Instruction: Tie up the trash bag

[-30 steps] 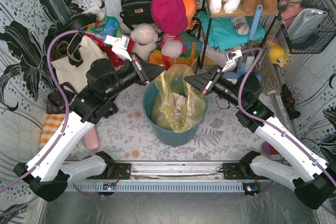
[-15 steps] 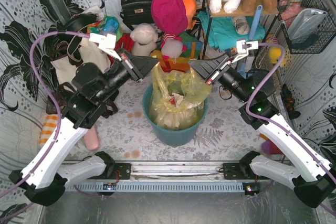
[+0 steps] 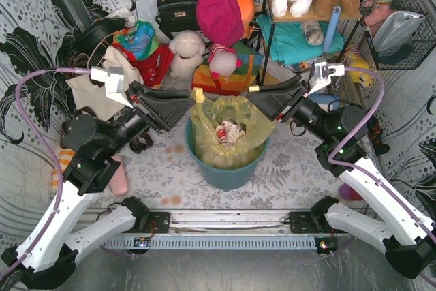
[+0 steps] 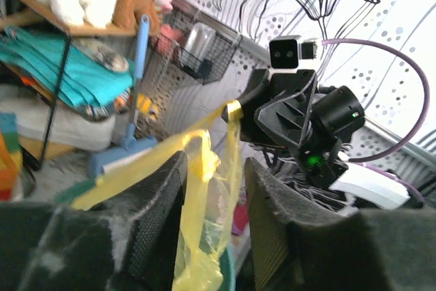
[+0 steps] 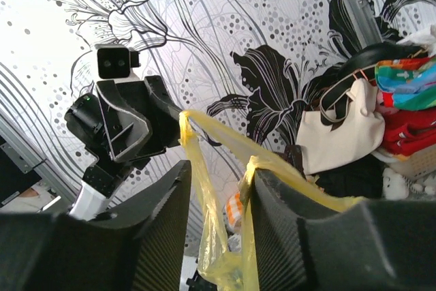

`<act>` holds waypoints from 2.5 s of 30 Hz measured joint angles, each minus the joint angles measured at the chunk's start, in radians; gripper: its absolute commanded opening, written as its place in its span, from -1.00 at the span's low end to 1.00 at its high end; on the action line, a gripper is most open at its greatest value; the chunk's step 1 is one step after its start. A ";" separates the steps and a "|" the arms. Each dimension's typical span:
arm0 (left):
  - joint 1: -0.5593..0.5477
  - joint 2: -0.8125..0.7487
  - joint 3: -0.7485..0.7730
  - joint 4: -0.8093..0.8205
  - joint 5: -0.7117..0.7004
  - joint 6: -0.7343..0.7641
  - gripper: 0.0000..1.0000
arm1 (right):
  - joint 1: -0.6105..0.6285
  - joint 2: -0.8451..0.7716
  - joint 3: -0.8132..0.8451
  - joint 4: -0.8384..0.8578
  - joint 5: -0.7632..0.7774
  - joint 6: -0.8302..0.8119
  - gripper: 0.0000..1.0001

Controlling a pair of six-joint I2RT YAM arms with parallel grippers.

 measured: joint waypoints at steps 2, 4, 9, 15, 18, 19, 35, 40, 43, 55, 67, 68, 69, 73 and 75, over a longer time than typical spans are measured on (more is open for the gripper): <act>0.000 0.003 0.000 -0.027 0.011 0.003 0.20 | 0.000 0.001 0.000 -0.017 -0.008 -0.001 0.01; 0.000 0.007 0.000 -0.063 0.023 0.003 0.26 | 0.000 0.004 0.000 -0.034 -0.019 -0.002 0.08; 0.000 0.011 -0.023 -0.084 0.080 -0.012 0.34 | 0.000 0.016 0.000 -0.065 -0.046 -0.004 0.16; 0.000 0.044 -0.058 -0.043 0.181 -0.043 0.36 | 0.000 0.032 0.000 -0.120 -0.082 -0.019 0.19; 0.000 0.075 -0.069 -0.008 0.206 -0.049 0.36 | 0.000 0.033 0.000 -0.141 -0.093 -0.023 0.20; 0.000 0.088 -0.073 0.005 0.214 -0.051 0.36 | 0.000 0.033 0.000 -0.146 -0.097 -0.024 0.21; 0.000 0.310 0.369 0.124 0.325 -0.058 0.24 | 0.000 0.241 0.453 -0.183 -0.098 -0.070 0.16; 0.000 0.235 0.403 0.100 0.240 -0.026 0.24 | 0.000 0.222 0.511 -0.160 -0.080 -0.081 0.16; 0.000 0.177 0.342 0.093 0.183 -0.014 0.24 | 0.000 0.189 0.432 -0.127 -0.065 -0.074 0.16; 0.000 0.149 0.164 0.019 0.109 -0.039 0.25 | 0.000 0.171 0.208 -0.123 -0.040 -0.014 0.16; 0.000 0.134 0.174 -0.022 0.090 -0.035 0.25 | 0.000 0.261 0.299 -0.121 -0.116 -0.006 0.27; 0.000 0.130 0.173 -0.025 0.087 -0.036 0.25 | 0.000 0.271 0.304 -0.121 -0.126 -0.002 0.29; 0.000 0.125 0.171 -0.028 0.086 -0.036 0.25 | 0.000 0.283 0.310 -0.120 -0.136 0.005 0.30; 0.000 0.114 0.162 -0.034 0.081 -0.037 0.24 | 0.000 0.335 0.330 -0.091 -0.181 0.047 0.33; 0.000 0.114 0.160 -0.035 0.078 -0.037 0.24 | 0.000 0.365 0.346 -0.066 -0.204 0.072 0.33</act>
